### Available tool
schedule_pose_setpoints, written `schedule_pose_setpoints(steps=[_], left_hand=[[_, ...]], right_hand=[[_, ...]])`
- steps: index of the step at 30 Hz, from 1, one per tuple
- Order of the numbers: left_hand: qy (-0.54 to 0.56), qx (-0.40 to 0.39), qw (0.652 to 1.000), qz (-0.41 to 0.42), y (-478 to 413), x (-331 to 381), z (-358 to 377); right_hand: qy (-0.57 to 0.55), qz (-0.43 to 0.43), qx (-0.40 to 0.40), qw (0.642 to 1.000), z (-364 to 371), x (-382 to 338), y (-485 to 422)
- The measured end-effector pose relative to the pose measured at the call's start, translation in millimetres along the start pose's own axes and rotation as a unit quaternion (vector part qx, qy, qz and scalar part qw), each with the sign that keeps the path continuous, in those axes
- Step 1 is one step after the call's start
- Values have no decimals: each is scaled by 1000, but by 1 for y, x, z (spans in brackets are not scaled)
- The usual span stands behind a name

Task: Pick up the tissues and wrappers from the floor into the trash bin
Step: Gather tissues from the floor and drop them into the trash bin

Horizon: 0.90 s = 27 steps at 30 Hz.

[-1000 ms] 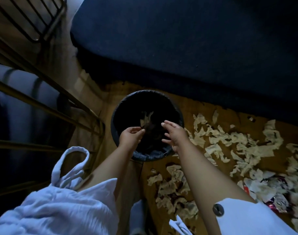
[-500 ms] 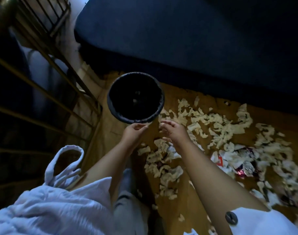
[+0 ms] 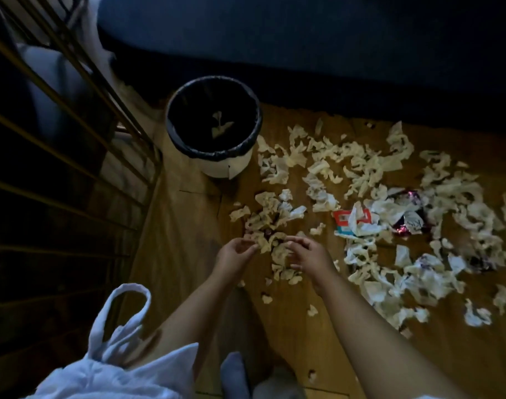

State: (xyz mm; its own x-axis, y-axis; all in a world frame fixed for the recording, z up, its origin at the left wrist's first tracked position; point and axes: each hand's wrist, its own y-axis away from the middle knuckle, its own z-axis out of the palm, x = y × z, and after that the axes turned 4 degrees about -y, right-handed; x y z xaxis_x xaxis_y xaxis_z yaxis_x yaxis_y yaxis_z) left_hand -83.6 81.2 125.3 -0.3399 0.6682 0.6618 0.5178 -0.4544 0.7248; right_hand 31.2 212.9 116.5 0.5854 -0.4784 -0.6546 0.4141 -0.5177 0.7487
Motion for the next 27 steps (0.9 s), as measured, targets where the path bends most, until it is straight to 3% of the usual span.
schedule_pose_setpoints(steps=[8, 13, 16, 19, 22, 27], left_hand=[[-53, 47, 997, -17, -83, -172, 74], [-98, 160, 982, 2, -163, -268, 122], [-168, 221, 960, 18, -201, -311, 138], [-274, 252, 928, 16, -218, -331, 144], [-281, 249, 927, 18, -219, -338, 152], [-295, 230, 926, 56, -216, -347, 167]], right_hand=[[60, 2, 50, 997, -17, 173, -81], [236, -38, 80, 968, -56, 283, -147], [378, -66, 52, 922, -80, 337, -182], [414, -74, 17, 907, -87, 361, -202], [442, -115, 15, 890, -90, 375, -212], [389, -123, 9, 913, -94, 379, -215]])
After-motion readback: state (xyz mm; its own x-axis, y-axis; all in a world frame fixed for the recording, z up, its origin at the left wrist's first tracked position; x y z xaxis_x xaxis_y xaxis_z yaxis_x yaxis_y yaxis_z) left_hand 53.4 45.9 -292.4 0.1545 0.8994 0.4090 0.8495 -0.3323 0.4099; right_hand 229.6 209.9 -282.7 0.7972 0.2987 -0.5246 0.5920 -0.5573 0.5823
